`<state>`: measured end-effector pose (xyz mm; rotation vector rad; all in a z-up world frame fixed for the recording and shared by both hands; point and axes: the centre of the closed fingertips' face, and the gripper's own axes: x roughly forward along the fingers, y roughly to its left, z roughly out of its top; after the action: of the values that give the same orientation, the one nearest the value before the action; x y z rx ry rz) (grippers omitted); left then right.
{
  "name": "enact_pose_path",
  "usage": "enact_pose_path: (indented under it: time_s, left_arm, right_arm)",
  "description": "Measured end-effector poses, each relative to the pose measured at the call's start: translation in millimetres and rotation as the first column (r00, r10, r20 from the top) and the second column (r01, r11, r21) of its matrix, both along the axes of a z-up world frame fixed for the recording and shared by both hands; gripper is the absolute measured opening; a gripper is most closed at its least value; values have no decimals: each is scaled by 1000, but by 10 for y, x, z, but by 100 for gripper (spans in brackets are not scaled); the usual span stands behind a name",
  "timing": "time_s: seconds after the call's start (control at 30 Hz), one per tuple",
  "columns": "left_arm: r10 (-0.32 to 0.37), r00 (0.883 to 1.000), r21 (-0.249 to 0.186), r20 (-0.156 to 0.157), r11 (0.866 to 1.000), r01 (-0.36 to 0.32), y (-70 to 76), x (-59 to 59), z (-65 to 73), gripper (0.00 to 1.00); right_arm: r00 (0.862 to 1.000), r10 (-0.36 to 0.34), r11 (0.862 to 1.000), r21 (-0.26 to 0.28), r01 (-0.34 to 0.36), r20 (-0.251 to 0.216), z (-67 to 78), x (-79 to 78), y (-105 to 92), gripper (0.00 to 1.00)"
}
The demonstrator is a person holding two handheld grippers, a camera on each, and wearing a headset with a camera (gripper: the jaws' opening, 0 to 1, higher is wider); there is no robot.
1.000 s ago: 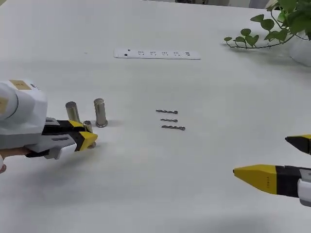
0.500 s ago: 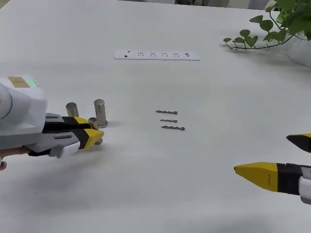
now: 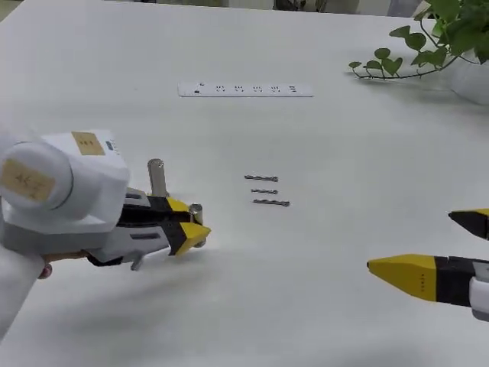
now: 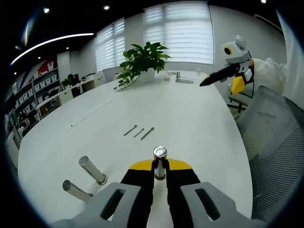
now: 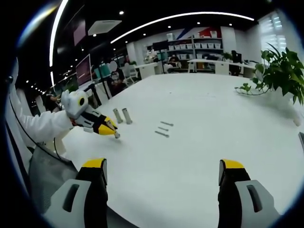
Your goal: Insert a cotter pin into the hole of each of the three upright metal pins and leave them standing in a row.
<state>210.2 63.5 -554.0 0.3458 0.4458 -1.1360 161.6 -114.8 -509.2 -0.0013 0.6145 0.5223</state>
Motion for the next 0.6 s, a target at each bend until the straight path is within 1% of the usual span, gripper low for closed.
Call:
enact_pose_path:
  time_s: [0.03, 0.07, 0.1, 0.13, 0.17, 0.2, 0.3, 0.33, 0.37, 0.43, 0.47, 0.57, 0.6]
  left_arm:
    - [-3, 1000, 14, -3, 1000, 3, -16, -17, -27, 5]
    - [-10, 1000, 27, -13, 1000, 11, -41, -49, -70, 5]
    - [-13, 1000, 32, -17, 999, 13, -56, -67, -93, 5]
    - [-17, 1000, 30, -21, 999, 18, -81, -90, -122, 5]
    - [-19, 999, 21, -37, 1000, 20, -100, -116, -139, 5]
    - [-20, 999, 16, -43, 1000, 21, -124, -141, -158, 5]
    - [-26, 998, 8, -52, 1000, 26, -163, -183, -178, 5]
    - [-24, 997, -13, -67, 1000, 23, -191, -201, -170, 5]
    - [-24, 997, -19, -70, 1000, 23, -199, -206, -167, 5]
    - [-27, 997, -25, -69, 999, 26, -230, -221, -164, 5]
    - [-30, 997, -19, -65, 999, 29, -243, -225, -171, 5]
    - [-46, 997, -5, -66, 999, 46, -281, -244, -205, 5]
    - [-51, 997, 0, -58, 999, 51, -291, -248, -213, 5]
  right_arm:
    - [1000, 0, 1000, 0, 0, 0, 0, 4, -1, 96]
    - [1000, 0, 1000, 0, 0, 0, -1, 6, -1, 96]
    - [1000, 0, 1000, 0, 0, 0, -1, 6, 0, 96]
    - [1000, 1, 1000, 0, -1, 1, 0, 10, 2, 96]
    - [1000, 1, 1000, 1, -1, 1, 1, 8, 5, 96]
    - [1000, 2, 1000, 3, -2, 2, 2, 11, 9, 96]
    - [1000, 4, 1000, -2, -4, 0, -4, 2, 8, 96]
    - [1000, 4, 1000, -1, -4, -2, -7, 2, 5, 96]
    - [1000, 3, 1000, 0, -3, -3, -10, -3, 4, 96]
    - [1000, 3, 1000, 0, -3, -5, -15, -3, -1, 96]
    - [1000, 3, 1000, 1, -3, -6, -17, -6, -1, 96]
    - [1000, 1, 1000, 2, -1, -8, -23, 2, -7, 96]
    - [1000, 1, 1000, 1, -1, -8, -23, 5, -7, 96]
